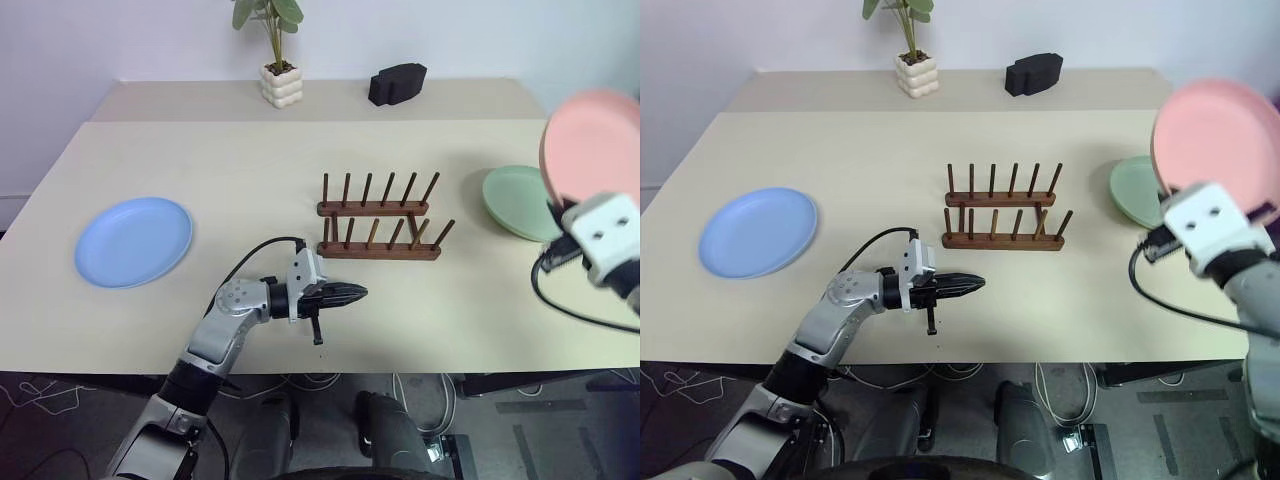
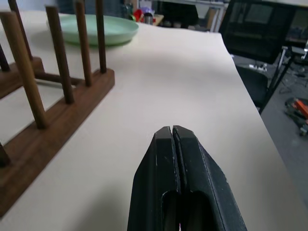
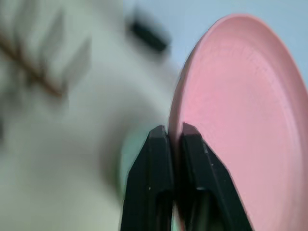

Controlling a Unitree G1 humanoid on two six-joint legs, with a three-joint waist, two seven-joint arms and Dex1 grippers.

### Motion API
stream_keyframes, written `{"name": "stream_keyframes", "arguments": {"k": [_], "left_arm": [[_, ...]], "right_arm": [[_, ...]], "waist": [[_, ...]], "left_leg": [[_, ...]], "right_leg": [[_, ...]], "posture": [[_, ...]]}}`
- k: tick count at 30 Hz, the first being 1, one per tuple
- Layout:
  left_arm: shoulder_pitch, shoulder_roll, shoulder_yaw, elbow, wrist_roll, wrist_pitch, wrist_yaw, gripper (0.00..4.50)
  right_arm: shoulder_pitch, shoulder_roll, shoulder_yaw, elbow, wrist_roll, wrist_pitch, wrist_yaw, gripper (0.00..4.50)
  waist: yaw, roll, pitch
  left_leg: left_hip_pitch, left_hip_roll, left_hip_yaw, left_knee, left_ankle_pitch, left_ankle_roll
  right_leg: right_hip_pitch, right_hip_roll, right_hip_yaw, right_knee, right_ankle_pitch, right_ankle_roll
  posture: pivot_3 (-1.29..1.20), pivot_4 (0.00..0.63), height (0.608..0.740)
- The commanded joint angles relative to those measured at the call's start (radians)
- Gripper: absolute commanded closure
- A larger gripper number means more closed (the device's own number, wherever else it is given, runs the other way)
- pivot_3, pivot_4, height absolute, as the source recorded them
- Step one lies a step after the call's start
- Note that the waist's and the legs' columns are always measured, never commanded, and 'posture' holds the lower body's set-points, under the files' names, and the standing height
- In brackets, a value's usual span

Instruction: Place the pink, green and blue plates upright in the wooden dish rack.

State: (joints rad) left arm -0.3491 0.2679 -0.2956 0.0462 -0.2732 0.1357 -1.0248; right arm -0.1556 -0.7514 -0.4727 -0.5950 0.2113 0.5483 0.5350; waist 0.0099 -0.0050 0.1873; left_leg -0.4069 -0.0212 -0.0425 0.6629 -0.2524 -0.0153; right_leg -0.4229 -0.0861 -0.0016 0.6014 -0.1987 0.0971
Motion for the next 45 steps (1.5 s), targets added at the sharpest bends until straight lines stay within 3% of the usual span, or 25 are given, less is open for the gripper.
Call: {"name": "stream_keyframes", "arguments": {"k": [1, 7, 17, 28, 45], "left_arm": [[-0.016, -0.008, 0.017, -0.018, -0.006, -0.025, 0.012, 4.5], [0.01, 0.009, 0.051, -0.061, 0.002, -0.032, 0.068, 4.5], [0.069, 0.035, 0.074, -0.137, -0.001, -0.005, 0.142, 4.5], [0.07, 0.057, 0.088, -0.153, -0.007, 0.006, 0.159, 4.5], [0.07, 0.055, 0.084, -0.151, -0.011, 0.012, 0.154, 4.5]], "right_arm": [[-0.135, 0.042, 0.031, -0.021, 0.19, 0.08, 0.022, 4.44], [-0.361, 0.186, -0.017, 0.113, 0.544, 0.196, -0.023, 4.44], [-0.372, 0.191, -0.096, 0.239, 1.041, 0.366, -0.081, 4.44], [-0.298, 0.203, -0.075, 0.336, 1.084, 0.304, -0.093, 4.44], [-0.263, 0.185, -0.099, 0.313, 1.22, 0.243, -0.099, 4.44]], "waist": [[0.003, -0.001, 0.0], [0.002, -0.002, 0.001], [0.001, -0.001, 0.001], [0.001, -0.001, 0.001], [0.001, -0.001, 0.001]], "left_leg": [[0.0, 0.0, -0.001, 0.0, 0.0, 0.0], [-0.001, 0.0, -0.002, 0.0, 0.0, 0.0], [-0.001, 0.001, -0.002, -0.001, 0.0, 0.001], [-0.001, 0.0, -0.001, -0.001, 0.0, 0.001], [-0.001, 0.0, -0.001, -0.001, 0.0, 0.001]], "right_leg": [[0.0, 0.0, 0.0, 0.0, 0.0, 0.0], [0.0, -0.001, -0.001, -0.001, 0.0, 0.0], [0.0, -0.001, -0.001, 0.0, 0.0, 0.0], [-0.001, 0.0, -0.001, 0.0, 0.0, 0.0], [-0.001, 0.0, 0.0, 0.0, 0.0, 0.0]], "posture": [[0.0, 0.15, 0.74], [0.0, 0.15, 0.74], [0.0, 0.15, 0.74], [0.0, 0.15, 0.74], [0.0, 0.15, 0.74]]}}
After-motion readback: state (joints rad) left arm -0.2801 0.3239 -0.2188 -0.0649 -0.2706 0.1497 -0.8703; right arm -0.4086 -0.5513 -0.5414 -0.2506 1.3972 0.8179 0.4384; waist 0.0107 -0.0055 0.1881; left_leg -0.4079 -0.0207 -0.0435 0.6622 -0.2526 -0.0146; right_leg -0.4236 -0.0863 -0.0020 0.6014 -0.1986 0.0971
